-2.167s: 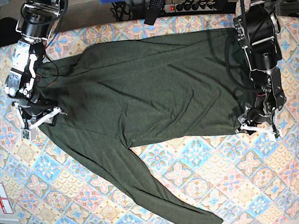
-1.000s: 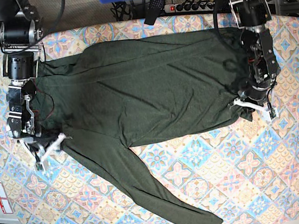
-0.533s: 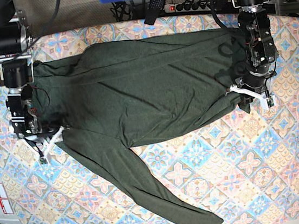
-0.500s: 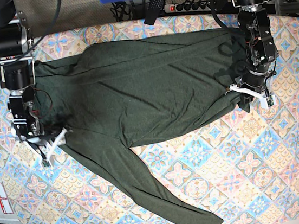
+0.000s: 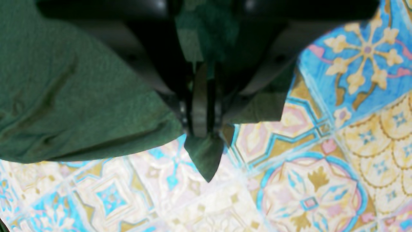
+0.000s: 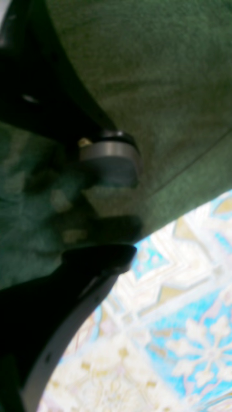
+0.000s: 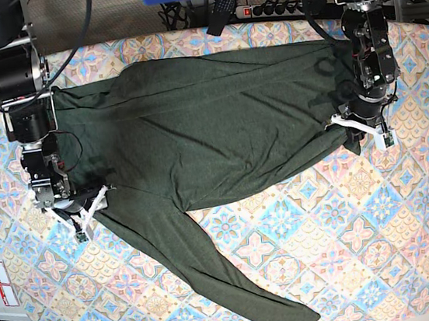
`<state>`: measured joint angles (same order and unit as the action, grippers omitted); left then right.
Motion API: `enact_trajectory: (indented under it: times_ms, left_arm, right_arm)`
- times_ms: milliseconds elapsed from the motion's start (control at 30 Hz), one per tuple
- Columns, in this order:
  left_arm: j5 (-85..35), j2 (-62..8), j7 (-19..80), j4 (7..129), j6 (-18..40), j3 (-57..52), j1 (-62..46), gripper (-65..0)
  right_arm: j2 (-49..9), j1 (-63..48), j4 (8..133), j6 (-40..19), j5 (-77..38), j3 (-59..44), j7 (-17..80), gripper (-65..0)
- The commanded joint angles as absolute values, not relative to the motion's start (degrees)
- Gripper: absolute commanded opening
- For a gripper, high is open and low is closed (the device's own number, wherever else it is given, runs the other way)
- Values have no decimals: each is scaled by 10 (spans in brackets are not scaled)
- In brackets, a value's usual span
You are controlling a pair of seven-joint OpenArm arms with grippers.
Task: Fold the T-shirt properly
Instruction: 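Grasp the shirt's side edges near the hem with both grippers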
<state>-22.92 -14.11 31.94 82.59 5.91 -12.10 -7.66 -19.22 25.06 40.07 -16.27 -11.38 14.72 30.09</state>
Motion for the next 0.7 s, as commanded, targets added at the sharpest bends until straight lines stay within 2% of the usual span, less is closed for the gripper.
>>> enact_trajectory:
  times_ms: [0, 333, 400, 467, 667]
  left_arm:
    - [-232, -146, 305, 846, 62, -123, -73, -650]
    - [-232, -146, 305, 854, 62, -123, -79, -650]
    - [-232, -146, 305, 854, 62, -123, -80, -650]
    - [-232, -146, 305, 854, 62, -123, -80, -650]
    - [-232, -146, 305, 855, 62, -123, -80, -650]
  right_arm:
    - [-203, 270, 397, -161, -114, 152, 288, -312]
    - [-203, 278, 338, -162, -114, 173, 248, -314]
    - [-203, 277, 338, -163, -114, 173, 251, -333]
    - [-203, 276, 338, -163, -115, 173, 251, -387]
    - [-203, 275, 342, -163, -116, 168, 246, -612]
